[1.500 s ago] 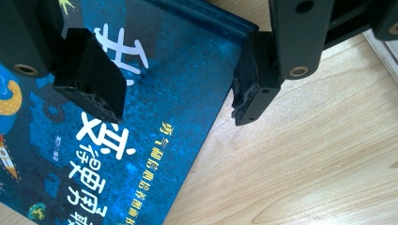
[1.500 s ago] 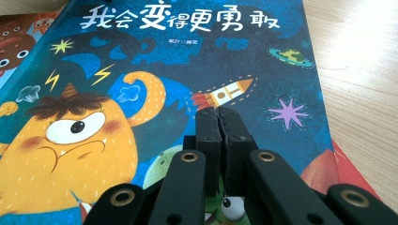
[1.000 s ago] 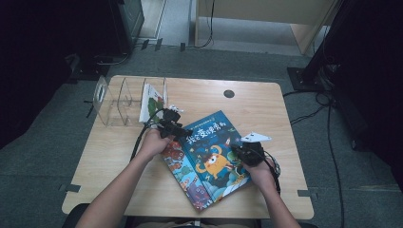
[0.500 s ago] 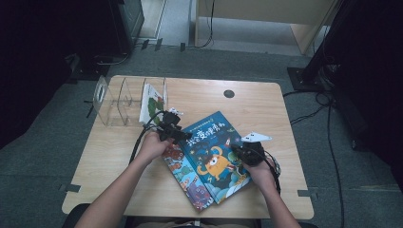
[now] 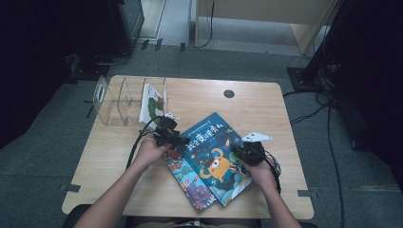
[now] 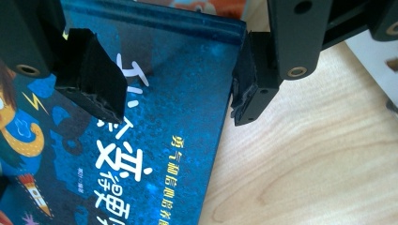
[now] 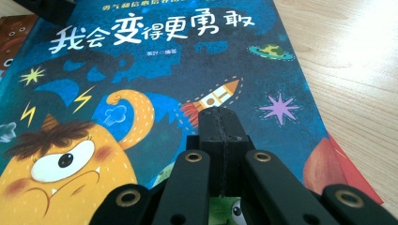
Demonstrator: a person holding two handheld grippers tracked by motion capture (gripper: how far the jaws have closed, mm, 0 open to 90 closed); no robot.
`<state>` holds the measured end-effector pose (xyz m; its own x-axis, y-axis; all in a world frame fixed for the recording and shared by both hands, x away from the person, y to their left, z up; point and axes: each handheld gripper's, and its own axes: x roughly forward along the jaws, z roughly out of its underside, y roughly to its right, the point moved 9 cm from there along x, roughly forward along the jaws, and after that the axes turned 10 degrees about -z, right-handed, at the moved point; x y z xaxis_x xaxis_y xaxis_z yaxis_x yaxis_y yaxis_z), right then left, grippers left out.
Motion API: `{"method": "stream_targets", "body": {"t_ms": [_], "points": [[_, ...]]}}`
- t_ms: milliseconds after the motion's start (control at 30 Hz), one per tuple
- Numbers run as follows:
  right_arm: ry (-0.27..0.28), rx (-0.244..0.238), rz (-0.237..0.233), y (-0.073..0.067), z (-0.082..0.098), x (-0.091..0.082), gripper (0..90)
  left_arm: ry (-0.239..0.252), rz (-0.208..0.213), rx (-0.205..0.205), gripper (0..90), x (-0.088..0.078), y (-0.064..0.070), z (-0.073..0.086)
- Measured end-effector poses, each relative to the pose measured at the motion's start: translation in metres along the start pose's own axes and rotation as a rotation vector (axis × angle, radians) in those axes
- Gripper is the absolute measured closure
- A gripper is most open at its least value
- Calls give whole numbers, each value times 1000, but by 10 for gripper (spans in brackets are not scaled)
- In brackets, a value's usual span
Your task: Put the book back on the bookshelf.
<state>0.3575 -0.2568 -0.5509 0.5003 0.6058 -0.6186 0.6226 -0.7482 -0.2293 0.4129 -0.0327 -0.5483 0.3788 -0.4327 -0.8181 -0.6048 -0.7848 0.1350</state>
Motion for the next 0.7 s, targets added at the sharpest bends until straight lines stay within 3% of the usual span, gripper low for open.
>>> {"method": "stream_targets", "body": {"t_ms": [167, 267, 433, 467, 533, 700], "points": [[-2, -3, -3, 0, 0, 0, 900, 2, -4, 14, 364, -4, 2, 6], [-3, -3, -8, 0, 0, 0, 900, 10, 13, -10, 364, -8, 2, 10], [-1, -4, -14, 0, 0, 0, 900, 9, 22, -9, 362, -12, 3, 16], [2, 0, -19, -1, 0, 0, 886, 5, 26, -10, 359, -13, 3, 17], [12, 17, -50, -2, 0, 0, 749, 4, 35, -21, 355, -15, 2, 18], [10, 14, -37, -2, -2, -5, 730, 1, 47, -41, 367, -17, 0, 18]]}}
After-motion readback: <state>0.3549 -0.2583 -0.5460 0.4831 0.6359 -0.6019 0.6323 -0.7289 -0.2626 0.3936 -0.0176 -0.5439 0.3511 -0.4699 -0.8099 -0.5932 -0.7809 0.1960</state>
